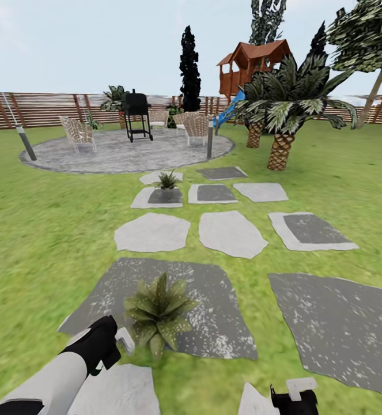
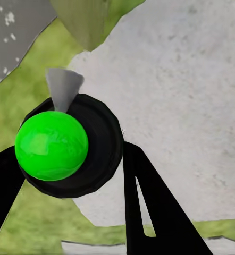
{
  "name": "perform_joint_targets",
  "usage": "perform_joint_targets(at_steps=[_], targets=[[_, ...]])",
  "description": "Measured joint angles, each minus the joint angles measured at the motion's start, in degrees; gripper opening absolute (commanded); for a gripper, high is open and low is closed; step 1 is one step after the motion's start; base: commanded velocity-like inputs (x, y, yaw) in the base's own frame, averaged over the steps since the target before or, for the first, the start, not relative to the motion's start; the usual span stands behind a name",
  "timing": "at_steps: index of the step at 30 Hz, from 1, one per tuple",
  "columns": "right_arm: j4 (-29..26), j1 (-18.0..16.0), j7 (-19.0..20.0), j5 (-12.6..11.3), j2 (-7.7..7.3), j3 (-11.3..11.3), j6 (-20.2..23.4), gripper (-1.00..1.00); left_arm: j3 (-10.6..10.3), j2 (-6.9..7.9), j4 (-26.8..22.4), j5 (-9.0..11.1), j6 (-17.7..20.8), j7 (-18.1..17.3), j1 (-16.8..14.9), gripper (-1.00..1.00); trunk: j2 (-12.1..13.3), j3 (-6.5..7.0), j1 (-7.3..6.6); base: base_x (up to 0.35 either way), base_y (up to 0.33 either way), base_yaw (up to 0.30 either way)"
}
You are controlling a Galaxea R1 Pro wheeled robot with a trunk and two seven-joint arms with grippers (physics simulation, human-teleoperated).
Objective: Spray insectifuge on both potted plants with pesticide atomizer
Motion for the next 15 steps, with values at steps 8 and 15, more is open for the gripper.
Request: perform_joint_targets(at_steps=[8,15], targets=[[0.0,-0.01,0.0,0.0,0.0,0.0,0.0,1.0,0.02,-0.15,1.21,0.17,-0.05,-0.01,0.07,-1.0,0.0,0.0,0.03,0.084,0.0,0.003],[0.0,0.01,0.0,0.0,-0.01,0.0,0.01,1.0,0.14,-1.01,4.38,0.35,-0.17,1.9,0.08,-1.0,0.0,0.0,0.03,0.0,0.0,0.0]])
